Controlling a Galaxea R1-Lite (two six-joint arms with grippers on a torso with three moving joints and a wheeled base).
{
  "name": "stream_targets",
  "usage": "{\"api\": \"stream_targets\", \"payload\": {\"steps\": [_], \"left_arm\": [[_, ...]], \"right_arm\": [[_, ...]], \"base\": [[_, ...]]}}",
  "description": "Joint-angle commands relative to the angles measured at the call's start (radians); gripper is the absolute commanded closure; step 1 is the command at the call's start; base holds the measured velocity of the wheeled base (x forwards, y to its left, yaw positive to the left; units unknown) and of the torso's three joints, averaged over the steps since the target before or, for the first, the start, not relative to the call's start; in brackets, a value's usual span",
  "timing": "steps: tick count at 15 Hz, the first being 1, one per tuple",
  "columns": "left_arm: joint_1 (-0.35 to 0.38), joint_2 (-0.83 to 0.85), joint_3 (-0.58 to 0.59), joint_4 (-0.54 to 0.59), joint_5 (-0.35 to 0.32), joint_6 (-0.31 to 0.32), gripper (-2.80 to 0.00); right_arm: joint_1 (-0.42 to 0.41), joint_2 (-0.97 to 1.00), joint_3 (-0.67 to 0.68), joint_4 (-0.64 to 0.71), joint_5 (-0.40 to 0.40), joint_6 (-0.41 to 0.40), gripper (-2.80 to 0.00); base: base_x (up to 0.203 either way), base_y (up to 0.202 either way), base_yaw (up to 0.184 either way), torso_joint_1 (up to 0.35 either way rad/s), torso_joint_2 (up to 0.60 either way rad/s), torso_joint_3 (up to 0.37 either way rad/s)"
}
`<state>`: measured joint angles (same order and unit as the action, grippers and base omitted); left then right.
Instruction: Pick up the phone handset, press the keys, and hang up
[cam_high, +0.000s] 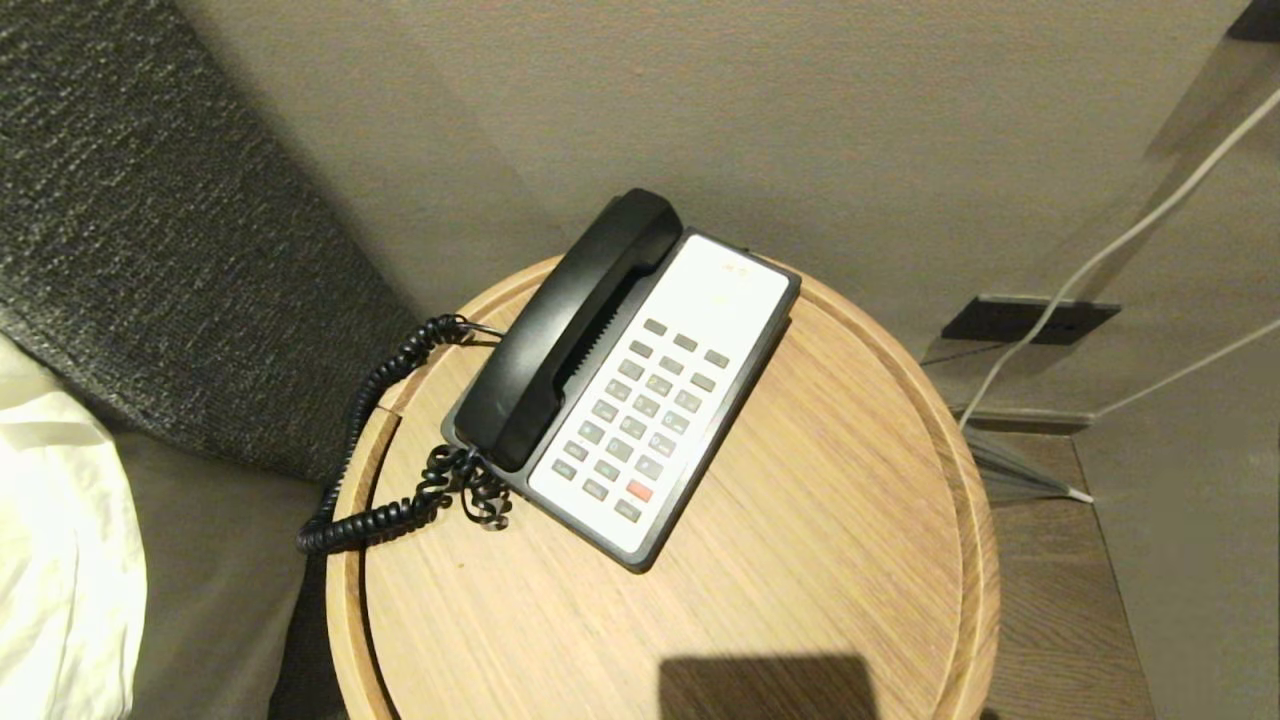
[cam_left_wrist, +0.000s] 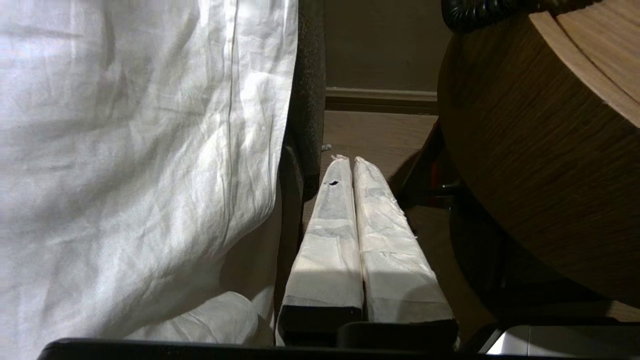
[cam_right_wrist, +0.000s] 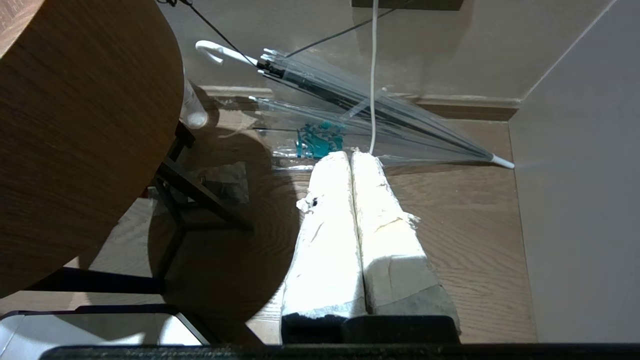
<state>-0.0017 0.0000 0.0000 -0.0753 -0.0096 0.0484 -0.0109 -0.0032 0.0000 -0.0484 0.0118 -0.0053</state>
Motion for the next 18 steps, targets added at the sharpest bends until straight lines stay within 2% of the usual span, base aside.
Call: {"api": "stream_targets", "payload": {"steps": [1, 5, 18], "left_arm": [[0.0, 0.0, 0.034, -0.001, -0.003, 0.008, 0.0], [0.0, 0.0, 0.035, -0.004, -0.003, 0.006, 0.0], [0.0, 0.0, 0.034, -0.002, -0.004, 0.019, 0.0]], "right_arm": [[0.0, 0.002, 0.02, -0.001, 0.001, -0.001, 0.0], [0.0, 0.002, 0.02, -0.001, 0.001, -0.001, 0.0], [0.0, 0.002, 0.02, -0.001, 0.001, 0.001, 0.0]], "base": [[0.0, 0.0, 0.0, 0.0, 0.0, 0.0], [0.0, 0.0, 0.0, 0.002, 0.0, 0.101], [0.0, 0.0, 0.0, 0.003, 0.0, 0.2]]}}
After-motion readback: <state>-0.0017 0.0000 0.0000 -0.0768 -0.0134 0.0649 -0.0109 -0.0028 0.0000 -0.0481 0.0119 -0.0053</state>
